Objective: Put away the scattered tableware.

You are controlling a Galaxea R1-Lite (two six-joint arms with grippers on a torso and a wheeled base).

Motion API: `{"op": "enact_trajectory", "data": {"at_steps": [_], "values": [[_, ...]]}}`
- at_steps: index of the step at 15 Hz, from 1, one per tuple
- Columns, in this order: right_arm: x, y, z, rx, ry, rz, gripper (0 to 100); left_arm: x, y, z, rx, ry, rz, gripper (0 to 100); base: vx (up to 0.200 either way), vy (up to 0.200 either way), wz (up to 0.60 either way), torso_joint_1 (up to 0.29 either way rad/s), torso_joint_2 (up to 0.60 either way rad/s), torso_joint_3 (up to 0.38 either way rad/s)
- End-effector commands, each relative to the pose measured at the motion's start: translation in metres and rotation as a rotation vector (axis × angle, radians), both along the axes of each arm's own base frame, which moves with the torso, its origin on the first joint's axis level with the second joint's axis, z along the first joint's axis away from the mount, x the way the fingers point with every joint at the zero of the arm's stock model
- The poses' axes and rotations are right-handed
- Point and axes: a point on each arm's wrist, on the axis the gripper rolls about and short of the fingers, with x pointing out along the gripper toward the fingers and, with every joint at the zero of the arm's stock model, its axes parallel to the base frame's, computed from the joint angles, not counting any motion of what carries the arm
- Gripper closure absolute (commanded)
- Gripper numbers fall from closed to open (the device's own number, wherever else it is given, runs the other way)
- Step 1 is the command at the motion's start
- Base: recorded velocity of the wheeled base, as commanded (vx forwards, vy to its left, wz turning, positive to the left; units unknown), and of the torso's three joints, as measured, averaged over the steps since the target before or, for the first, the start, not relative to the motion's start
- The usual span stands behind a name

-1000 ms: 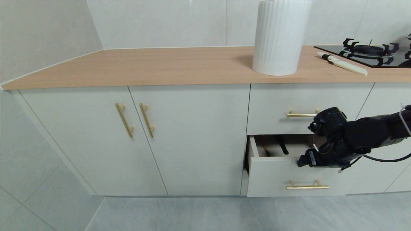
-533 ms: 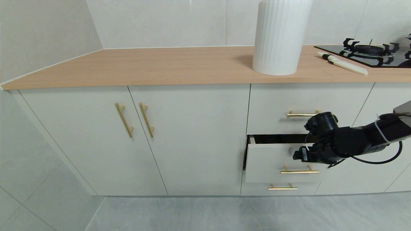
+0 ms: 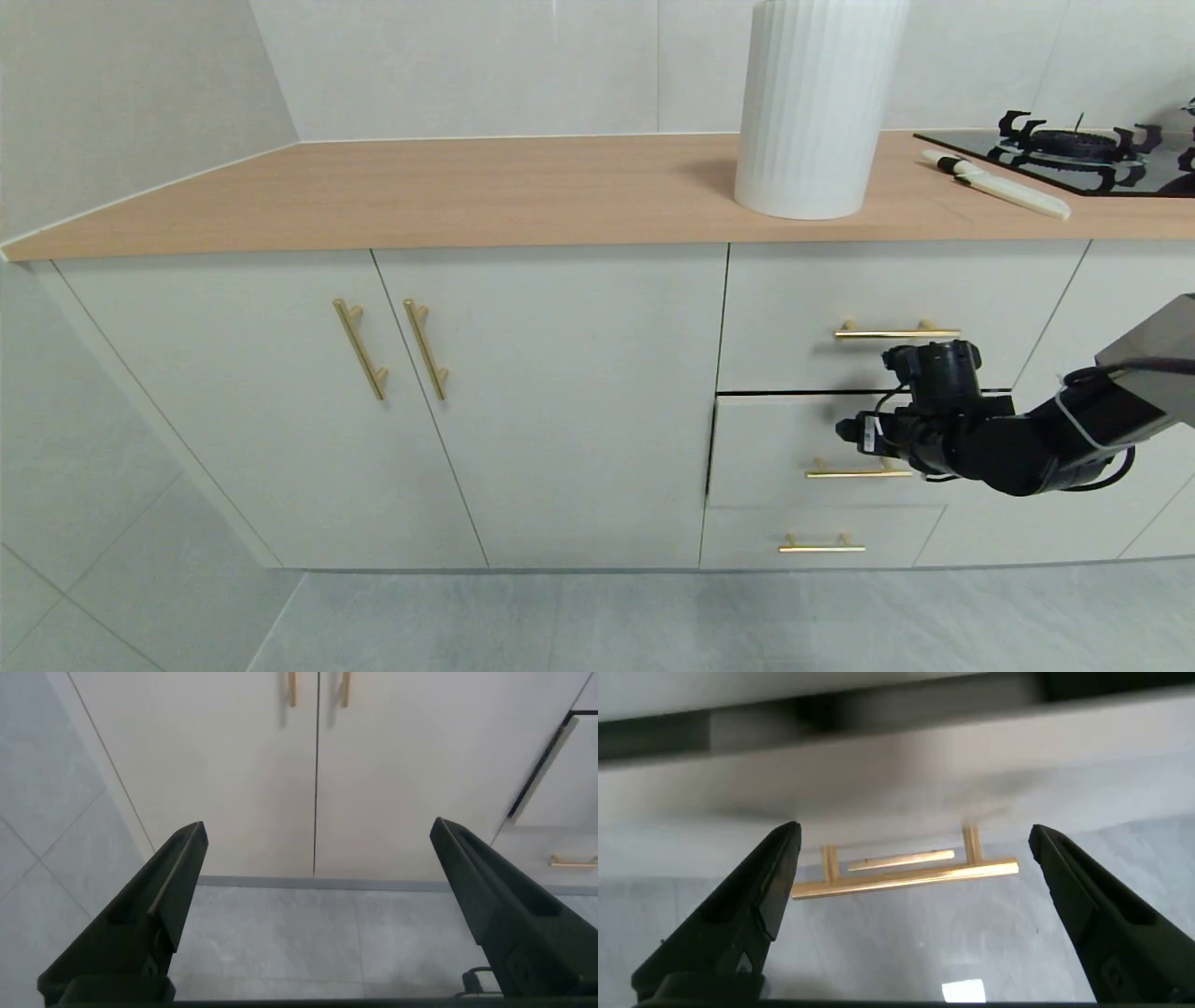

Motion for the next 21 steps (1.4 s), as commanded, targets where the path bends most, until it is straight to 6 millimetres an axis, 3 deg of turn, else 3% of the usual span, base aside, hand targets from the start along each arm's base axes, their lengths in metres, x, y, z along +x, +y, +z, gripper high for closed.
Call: {"op": "enact_trajectory", "data": {"at_steps": [1, 11, 15, 18, 20, 21], "values": [[0.002, 0.000, -0.010, -0.011, 0.009, -0.011, 0, 0.000, 0.000, 0.000, 0.000, 0.000, 0.000, 0, 0.000, 0.000, 0.00, 0.000, 0.00, 0.000], [0.020, -0.004, -0.007, -0.014, -0.155, -0.116, 0, 0.000, 0.000, 0.000, 0.000, 0.000, 0.000, 0, 0.000, 0.000, 0.00, 0.000, 0.00, 0.000], [0.018, -0.005, -0.001, -0.012, -0.175, -0.120, 0, 0.000, 0.000, 0.000, 0.000, 0.000, 0.002, 0, 0.000, 0.000, 0.00, 0.000, 0.00, 0.000], [-0.002, -0.007, 0.025, -0.001, -0.209, -0.116, 0, 0.000, 0.000, 0.000, 0.000, 0.000, 0.000, 0, 0.000, 0.000, 0.00, 0.000, 0.00, 0.000], [-0.033, -0.010, 0.054, 0.010, -0.248, -0.109, 0, 0.000, 0.000, 0.000, 0.000, 0.000, 0.000, 0, 0.000, 0.000, 0.00, 0.000, 0.00, 0.000], [-0.066, -0.015, 0.081, 0.022, -0.300, -0.107, 0, 0.000, 0.000, 0.000, 0.000, 0.000, 0.002, 0, 0.000, 0.000, 0.00, 0.000, 0.00, 0.000]]}}
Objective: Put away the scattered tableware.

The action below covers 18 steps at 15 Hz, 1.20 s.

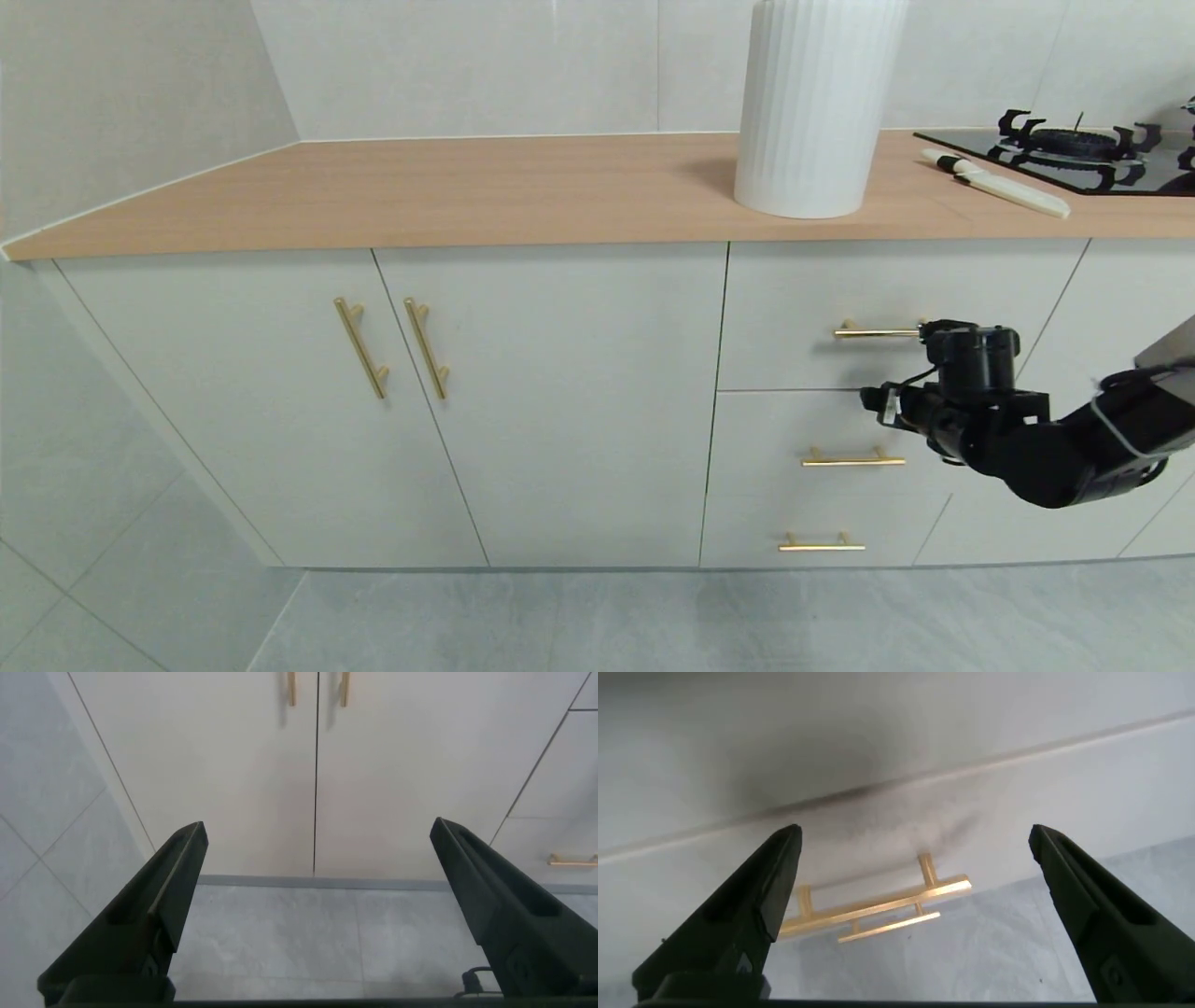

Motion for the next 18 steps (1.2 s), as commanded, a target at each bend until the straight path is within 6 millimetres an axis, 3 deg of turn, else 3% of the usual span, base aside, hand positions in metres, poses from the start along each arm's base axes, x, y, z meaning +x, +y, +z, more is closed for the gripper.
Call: {"op": "enact_trajectory", "data": {"at_steps": [1, 6, 9, 12, 18], "values": [[-0.077, -0.011, 0.072, 0.027, -0.152, 0.008, 0, 0.000, 0.000, 0.000, -0.001, 0.000, 0.000, 0, 0.000, 0.000, 0.00, 0.000, 0.00, 0.000], [-0.213, -0.032, 0.116, -0.033, -0.363, 0.053, 0, 0.000, 0.000, 0.000, -0.001, 0.000, 0.000, 0, 0.000, 0.000, 0.00, 0.000, 0.00, 0.000], [-0.270, -0.045, 0.122, -0.127, -0.469, -0.044, 0, 0.000, 0.000, 0.000, -0.001, 0.000, 0.001, 0, 0.000, 0.000, 0.00, 0.000, 0.00, 0.000], [-0.322, -0.059, 0.115, -0.215, -0.486, -0.191, 0, 0.000, 0.000, 0.000, -0.001, 0.000, 0.001, 0, 0.000, 0.000, 0.00, 0.000, 0.00, 0.000], [-0.413, -0.072, 0.071, -0.285, -0.481, -0.427, 0, 0.000, 0.000, 0.000, -0.001, 0.000, 0.000, 0, 0.000, 0.000, 0.00, 0.000, 0.00, 0.000]]}}
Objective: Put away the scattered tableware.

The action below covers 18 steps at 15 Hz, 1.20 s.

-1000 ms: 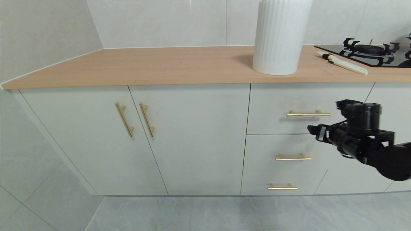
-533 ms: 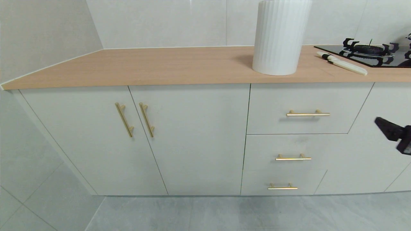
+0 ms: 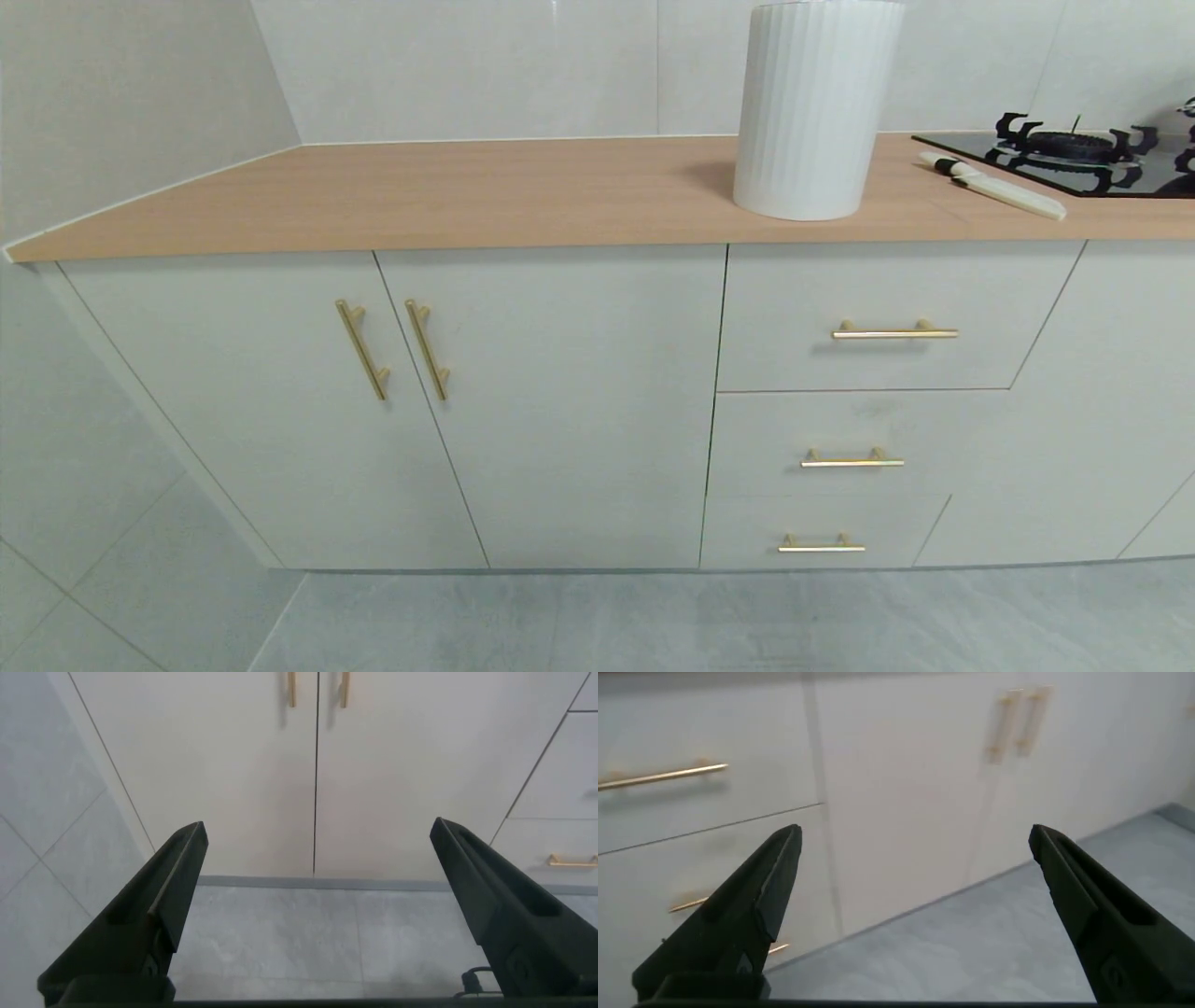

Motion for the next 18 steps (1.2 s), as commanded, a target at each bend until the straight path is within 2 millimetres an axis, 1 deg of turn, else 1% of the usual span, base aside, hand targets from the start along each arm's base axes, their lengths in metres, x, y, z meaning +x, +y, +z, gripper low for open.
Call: {"op": "enact_trajectory", "data": {"at_steps": [1, 2, 3, 4, 5, 6, 7, 9, 11, 12, 13, 14, 15, 16, 18], "values": [[-0.054, -0.001, -0.028, -0.014, -0.109, -0.128, 0, 0.000, 0.000, 0.000, 0.000, 0.000, 0.002, 0, 0.000, 0.000, 0.00, 0.000, 0.00, 0.000], [-0.057, 0.001, -0.036, -0.013, -0.099, -0.155, 0, 0.000, 0.000, 0.000, 0.000, 0.000, 0.000, 0, 0.000, 0.000, 0.00, 0.000, 0.00, 0.000], [-0.056, 0.000, -0.042, -0.009, -0.092, -0.148, 0, 0.000, 0.000, 0.000, 0.000, 0.000, 0.002, 0, 0.000, 0.000, 0.00, 0.000, 0.00, 0.000], [-0.056, 0.000, -0.052, -0.011, -0.096, -0.128, 0, 0.000, 0.000, 0.000, 0.000, 0.000, 0.000, 0, 0.000, 0.000, 0.00, 0.000, 0.00, 0.000], [-0.048, 0.001, -0.068, -0.017, -0.048, -0.060, 0, 0.000, 0.000, 0.000, 0.000, 0.000, 0.002, 0, 0.000, 0.000, 0.00, 0.000, 0.00, 0.000], [-0.042, 0.002, -0.078, -0.008, -0.043, -0.002, 0, 0.000, 0.000, 0.000, 0.000, 0.000, 0.000, 0, 0.000, 0.000, 0.00, 0.000, 0.00, 0.000], [-0.040, 0.002, -0.080, -0.003, -0.050, 0.019, 0, 0.000, 0.000, 0.000, 0.000, 0.000, 0.000, 0, 0.000, 0.000, 0.00, 0.000, 0.00, 0.000], [-0.029, 0.008, -0.098, -0.017, -0.049, 0.300, 0, 0.000, 0.000, 0.000, 0.000, 0.000, 0.002, 0, 0.000, 0.000, 0.00, 0.000, 0.00, 0.000], [-0.028, 0.010, -0.105, -0.007, 0.020, 0.415, 0, 0.000, 0.000, 0.000, 0.000, 0.000, 0.002, 0, 0.000, 0.000, 0.00, 0.000, 0.00, 0.000], [-0.028, 0.011, -0.105, -0.012, 0.018, 0.450, 0, 0.000, 0.000, 0.000, 0.000, 0.000, 0.002, 0, 0.000, 0.000, 0.00, 0.000, 0.00, 0.000], [-0.027, 0.012, -0.105, -0.007, 0.018, 0.475, 0, 0.000, 0.000, 0.000, 0.000, 0.000, 0.000, 0, 0.000, 0.000, 0.00, 0.000, 0.00, 0.000], [-0.027, 0.012, -0.105, 0.035, 0.014, 0.489, 0, 0.000, 0.000, 0.000, 0.000, 0.000, 0.000, 0, 0.000, 0.000, 0.00, 0.000, 0.00, 0.000], [-0.027, 0.013, -0.109, 0.092, 0.026, 0.527, 0, 0.000, 0.000, 0.000, 0.000, 0.000, 0.000, 0, 0.000, 0.000, 0.00, 0.000, 0.00, 0.000], [-0.028, 0.013, -0.112, 0.107, 0.058, 0.546, 0, 0.000, 0.000, 0.000, 0.000, 0.000, 0.002, 0, 0.000, 0.000, 0.00, 0.000, 0.00, 0.000], [-0.027, 0.014, -0.111, 0.068, 0.056, 0.570, 0, 0.000, 0.000, 0.000, 0.000, 0.000, 0.002, 0, 0.000, 0.000, 0.00, 0.000, 0.00, 0.000]]}}
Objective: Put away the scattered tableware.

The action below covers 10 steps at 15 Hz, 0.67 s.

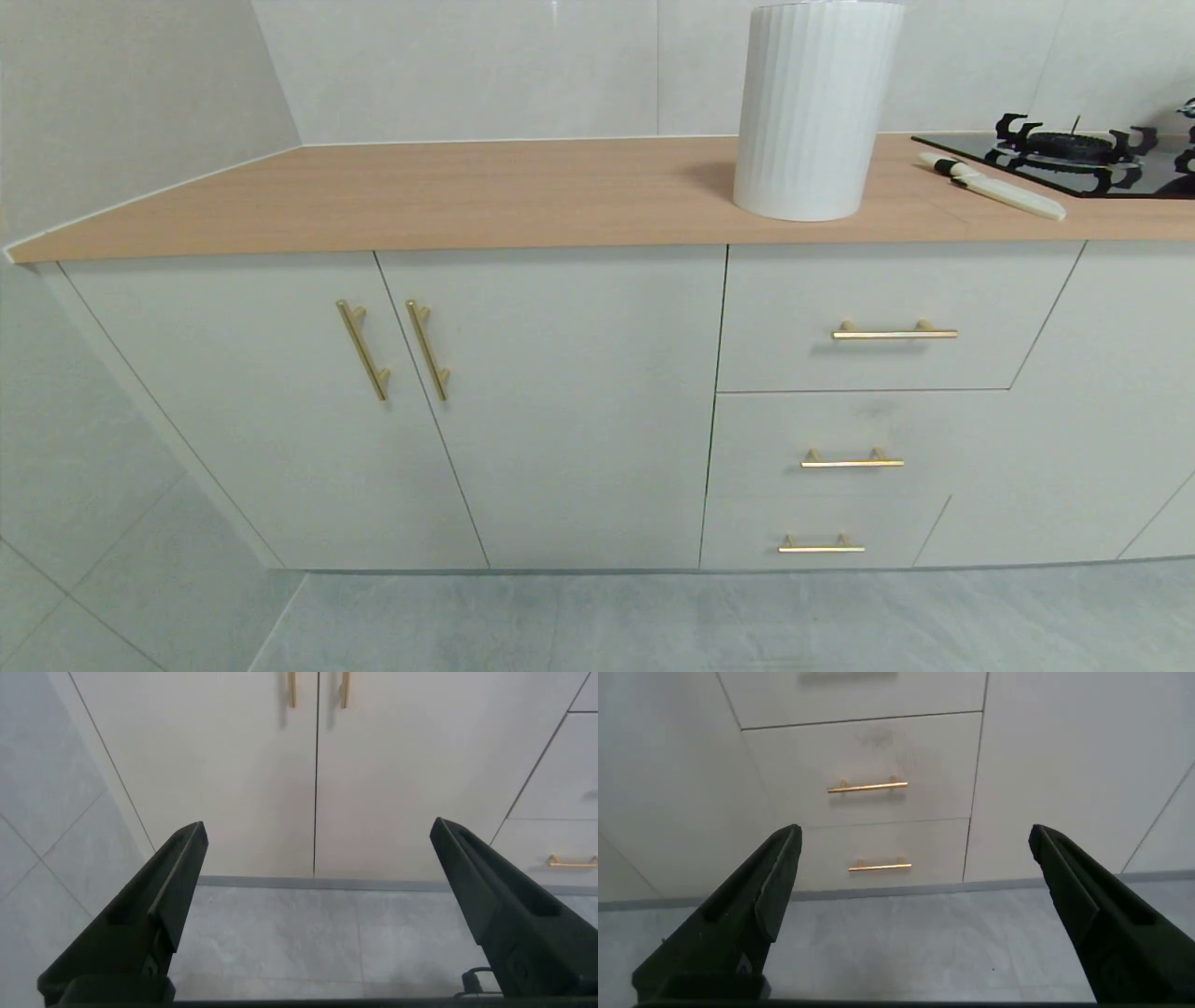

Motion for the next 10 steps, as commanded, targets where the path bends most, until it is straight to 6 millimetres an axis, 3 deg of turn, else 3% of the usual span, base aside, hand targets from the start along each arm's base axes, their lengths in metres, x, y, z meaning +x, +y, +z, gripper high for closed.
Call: {"op": "enact_trajectory", "data": {"at_steps": [1, 10], "values": [[0.0003, 0.0003, -0.0003, -0.014, 0.005, 0.013, 0, 0.0000, 0.0000, 0.0000, -0.001, 0.000, 0.002, 0, 0.000, 0.000, 0.00, 0.000, 0.00, 0.000], [0.0002, 0.0002, -0.0002, -0.011, 0.002, 0.010, 0, 0.0000, 0.0000, 0.0000, -0.001, 0.000, 0.000, 0, 0.000, 0.000, 0.00, 0.000, 0.00, 0.000]]}}
